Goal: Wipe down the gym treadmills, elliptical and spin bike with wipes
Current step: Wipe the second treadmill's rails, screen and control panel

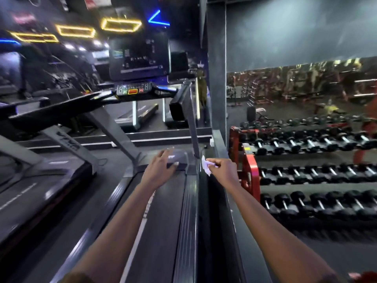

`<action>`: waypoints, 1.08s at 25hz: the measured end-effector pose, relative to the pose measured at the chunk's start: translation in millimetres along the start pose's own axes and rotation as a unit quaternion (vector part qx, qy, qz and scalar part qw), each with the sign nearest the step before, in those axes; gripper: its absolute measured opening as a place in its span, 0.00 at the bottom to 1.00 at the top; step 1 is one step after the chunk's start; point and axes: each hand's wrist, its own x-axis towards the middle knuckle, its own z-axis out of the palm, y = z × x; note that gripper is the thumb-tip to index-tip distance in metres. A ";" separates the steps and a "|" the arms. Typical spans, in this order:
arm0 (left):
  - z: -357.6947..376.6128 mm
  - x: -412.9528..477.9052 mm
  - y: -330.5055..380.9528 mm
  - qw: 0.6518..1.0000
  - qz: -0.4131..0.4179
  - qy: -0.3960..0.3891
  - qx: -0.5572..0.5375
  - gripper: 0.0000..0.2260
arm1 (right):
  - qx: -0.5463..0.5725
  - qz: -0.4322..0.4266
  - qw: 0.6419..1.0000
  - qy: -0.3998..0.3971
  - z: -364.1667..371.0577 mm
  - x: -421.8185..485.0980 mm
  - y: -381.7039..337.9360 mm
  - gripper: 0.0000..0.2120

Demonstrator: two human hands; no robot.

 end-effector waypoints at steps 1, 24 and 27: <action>1.8 24.2 -0.8 1.000 0.009 0.012 0.003 0.26 | 0.023 -0.003 1.000 0.003 5.3 27.1 1.2 0.10; 43.4 278.7 -59.7 0.978 0.111 0.168 0.062 0.40 | 0.159 -0.442 0.876 0.105 130.3 328.7 -8.3 0.16; 36.5 275.6 -58.4 0.980 0.100 0.154 0.071 0.40 | 0.161 -0.425 0.888 0.078 134.9 364.2 -2.3 0.17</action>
